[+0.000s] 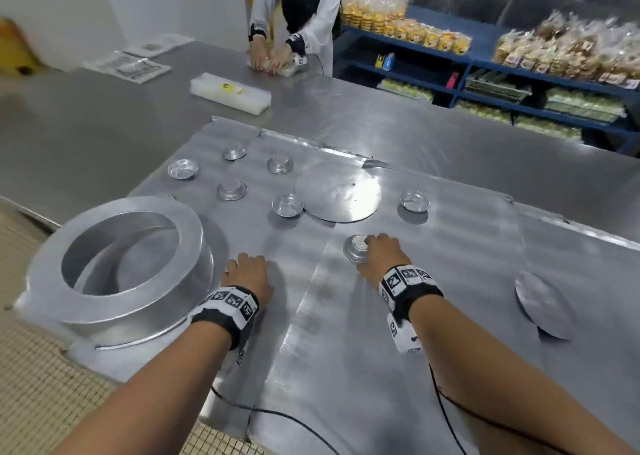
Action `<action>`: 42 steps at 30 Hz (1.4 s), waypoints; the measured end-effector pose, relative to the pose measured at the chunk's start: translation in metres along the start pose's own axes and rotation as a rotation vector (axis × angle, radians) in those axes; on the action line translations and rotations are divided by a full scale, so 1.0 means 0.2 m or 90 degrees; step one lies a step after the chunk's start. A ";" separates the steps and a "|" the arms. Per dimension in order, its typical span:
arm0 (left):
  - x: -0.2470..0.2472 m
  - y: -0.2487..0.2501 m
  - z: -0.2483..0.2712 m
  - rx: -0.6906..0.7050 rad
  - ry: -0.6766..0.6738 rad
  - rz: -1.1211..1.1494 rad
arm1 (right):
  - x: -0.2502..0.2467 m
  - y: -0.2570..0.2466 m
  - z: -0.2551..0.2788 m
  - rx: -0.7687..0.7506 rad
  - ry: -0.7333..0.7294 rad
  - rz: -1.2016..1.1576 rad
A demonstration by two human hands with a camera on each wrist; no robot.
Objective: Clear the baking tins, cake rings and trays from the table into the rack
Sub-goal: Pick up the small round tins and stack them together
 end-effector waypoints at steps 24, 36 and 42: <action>-0.06 0.09 0.05 0.039 0.034 -0.015 | 0.02 -0.01 -0.12 0.020 0.091 -0.174; -0.04 0.17 0.33 -0.097 0.065 0.616 | -0.10 -0.07 0.32 -0.099 0.203 -0.423; 0.09 0.25 0.48 -0.251 -0.029 0.923 | -0.07 -0.08 0.59 -0.201 0.223 -0.541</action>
Point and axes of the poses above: each hand's wrist, its own z-axis away from the middle knuckle, its own x-axis out of the palm, y = z × x, the point moved 4 cm from there along -z, towards the middle knuckle, and after that the axes turned 6 degrees about y, right-handed, at the moved point
